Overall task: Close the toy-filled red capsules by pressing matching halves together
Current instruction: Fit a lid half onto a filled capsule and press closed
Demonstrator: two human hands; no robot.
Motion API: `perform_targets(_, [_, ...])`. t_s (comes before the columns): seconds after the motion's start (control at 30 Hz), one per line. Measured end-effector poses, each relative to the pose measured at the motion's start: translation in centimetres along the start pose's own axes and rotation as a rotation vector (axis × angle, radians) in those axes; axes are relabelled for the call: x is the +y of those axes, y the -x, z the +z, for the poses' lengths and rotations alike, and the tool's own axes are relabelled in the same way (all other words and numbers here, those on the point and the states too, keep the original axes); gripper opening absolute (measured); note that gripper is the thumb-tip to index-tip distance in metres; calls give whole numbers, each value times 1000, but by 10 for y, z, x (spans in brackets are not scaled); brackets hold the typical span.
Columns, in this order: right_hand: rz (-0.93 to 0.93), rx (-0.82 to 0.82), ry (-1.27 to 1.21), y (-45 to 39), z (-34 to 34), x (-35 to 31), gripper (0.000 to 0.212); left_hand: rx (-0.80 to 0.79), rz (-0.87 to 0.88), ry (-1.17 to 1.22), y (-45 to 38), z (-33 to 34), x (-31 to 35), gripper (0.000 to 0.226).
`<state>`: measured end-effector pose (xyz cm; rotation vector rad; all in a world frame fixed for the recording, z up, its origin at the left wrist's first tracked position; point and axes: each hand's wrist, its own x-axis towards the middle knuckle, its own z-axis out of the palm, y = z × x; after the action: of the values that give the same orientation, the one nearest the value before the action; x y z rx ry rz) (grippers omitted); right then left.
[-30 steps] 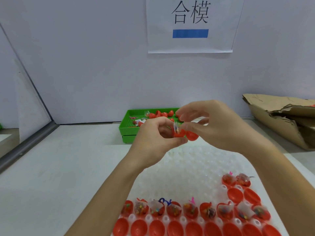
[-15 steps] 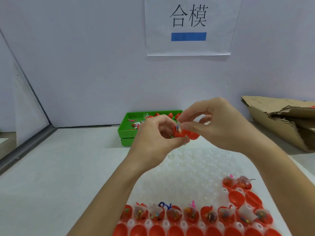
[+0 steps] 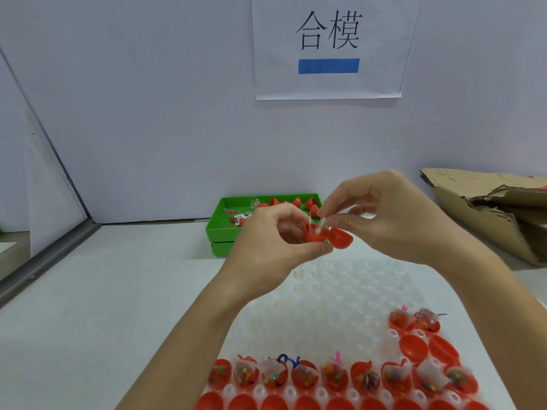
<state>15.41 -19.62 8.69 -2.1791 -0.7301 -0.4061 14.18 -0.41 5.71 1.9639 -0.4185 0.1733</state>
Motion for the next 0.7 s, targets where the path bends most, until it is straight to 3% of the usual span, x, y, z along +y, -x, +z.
perform_targets(0.17, [-20, -67, 21, 1, 0, -3, 28, -30, 8, -17, 0, -1, 0, 27])
perform_targets(0.47, [-25, -67, 56, 2, -5, -2, 15, -21, 19, 10, -1, -4, 1, 25])
perform_targets(0.7, [-35, -76, 38, 5, -8, -6, 33, -36, 19, -17, 0, -2, 0, 28])
